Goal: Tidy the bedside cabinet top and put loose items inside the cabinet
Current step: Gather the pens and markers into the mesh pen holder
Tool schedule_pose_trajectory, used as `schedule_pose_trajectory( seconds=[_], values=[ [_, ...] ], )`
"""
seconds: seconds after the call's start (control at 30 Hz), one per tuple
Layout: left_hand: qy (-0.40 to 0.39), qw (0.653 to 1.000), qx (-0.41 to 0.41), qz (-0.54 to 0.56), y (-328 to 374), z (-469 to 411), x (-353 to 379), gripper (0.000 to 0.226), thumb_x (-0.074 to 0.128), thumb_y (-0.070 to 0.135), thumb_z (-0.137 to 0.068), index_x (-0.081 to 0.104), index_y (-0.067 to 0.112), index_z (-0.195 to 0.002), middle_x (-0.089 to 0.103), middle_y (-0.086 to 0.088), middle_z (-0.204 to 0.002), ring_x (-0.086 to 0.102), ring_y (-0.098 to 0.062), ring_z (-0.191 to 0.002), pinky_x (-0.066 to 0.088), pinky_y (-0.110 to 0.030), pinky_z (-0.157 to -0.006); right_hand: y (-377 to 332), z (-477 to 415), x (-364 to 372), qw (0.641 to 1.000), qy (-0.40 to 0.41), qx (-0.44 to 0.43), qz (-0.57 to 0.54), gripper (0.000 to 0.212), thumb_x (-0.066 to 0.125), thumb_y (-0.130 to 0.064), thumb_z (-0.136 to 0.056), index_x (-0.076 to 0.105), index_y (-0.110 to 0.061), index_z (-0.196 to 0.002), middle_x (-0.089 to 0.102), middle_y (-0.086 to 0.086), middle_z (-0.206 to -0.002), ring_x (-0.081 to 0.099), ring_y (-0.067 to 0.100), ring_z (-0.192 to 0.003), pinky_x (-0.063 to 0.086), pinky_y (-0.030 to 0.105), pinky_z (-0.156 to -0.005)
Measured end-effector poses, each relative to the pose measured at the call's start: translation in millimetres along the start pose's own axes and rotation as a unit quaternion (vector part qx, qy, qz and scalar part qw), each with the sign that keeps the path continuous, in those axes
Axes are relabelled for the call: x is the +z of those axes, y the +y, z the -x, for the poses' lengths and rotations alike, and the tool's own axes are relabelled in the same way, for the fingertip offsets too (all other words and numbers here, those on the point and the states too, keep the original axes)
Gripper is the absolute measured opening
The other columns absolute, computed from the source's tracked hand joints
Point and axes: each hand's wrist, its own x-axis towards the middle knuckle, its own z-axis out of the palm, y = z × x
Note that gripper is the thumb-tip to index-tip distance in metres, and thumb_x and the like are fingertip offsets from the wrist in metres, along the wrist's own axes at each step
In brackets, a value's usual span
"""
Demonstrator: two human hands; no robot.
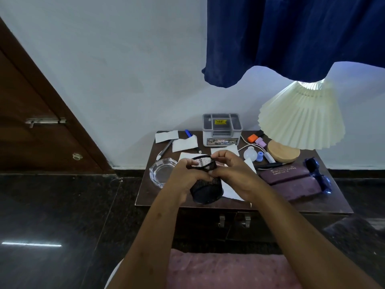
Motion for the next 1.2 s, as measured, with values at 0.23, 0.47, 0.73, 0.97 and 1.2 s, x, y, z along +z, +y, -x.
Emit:
schedule_pose_trajectory(
  seconds=[0.23,0.47,0.73,0.97,1.2],
  values=[
    [0.120,0.902,0.057,-0.411,-6.9,-11.3,-5.1,0.045,0.086,0.032,-0.059,0.073,0.002,-0.090,0.071,-0.012,-0.091,0.067,-0.023,-0.086,0.054,-0.026,-0.072,25.5,-22.4,-4.1,0.896,0.019,-0.023,0.443,0.050,0.046,0.007,-0.079,0.053,-0.016,-0.122,0.059,0.006,-0.118,0.055,0.026,-0.109,0.049,0.034,-0.084],
    [0.145,0.861,0.042,-0.485,-14.2,-24.6,-13.4,0.066,0.085,0.036,-0.062,0.062,-0.002,-0.111,0.063,-0.013,-0.116,0.058,-0.024,-0.109,0.049,-0.030,-0.091,63.4,-57.2,-11.6,0.681,0.037,-0.111,0.723,0.039,0.055,-0.014,-0.088,0.048,-0.025,-0.125,0.052,-0.003,-0.130,0.043,0.025,-0.123,0.041,0.038,-0.087],
    [0.098,0.895,0.037,-0.433,-11.8,-29.1,-7.8,0.075,0.087,0.035,-0.057,0.054,0.007,-0.117,0.055,-0.008,-0.121,0.054,-0.022,-0.110,0.046,-0.031,-0.089,56.1,-76.0,-14.3,0.648,0.071,-0.161,0.741,0.028,0.050,-0.020,-0.089,0.044,-0.019,-0.116,0.063,0.001,-0.113,0.050,0.027,-0.113,0.039,0.039,-0.087],
    [0.092,0.934,0.057,-0.341,-13.9,-25.4,-4.1,0.123,0.091,0.026,-0.050,0.012,0.020,-0.145,0.036,-0.008,-0.144,0.038,-0.028,-0.131,0.038,-0.036,-0.100,-1.5,-67.5,-22.3,0.834,0.181,-0.301,0.426,0.021,0.043,-0.020,-0.097,0.051,-0.020,-0.117,0.052,-0.012,-0.086,0.046,0.009,-0.085,0.033,0.032,-0.079],
    [0.074,0.934,0.039,-0.347,-19.5,-25.7,1.6,0.115,0.089,0.041,-0.052,0.020,0.012,-0.141,0.036,-0.011,-0.141,0.038,-0.027,-0.128,0.040,-0.033,-0.096,-39.3,-23.3,-16.8,0.702,-0.042,-0.174,0.689,0.024,0.056,-0.037,-0.089,0.066,-0.036,-0.111,0.064,-0.008,-0.113,0.060,0.015,-0.101,0.048,0.032,-0.079]
  ],
)
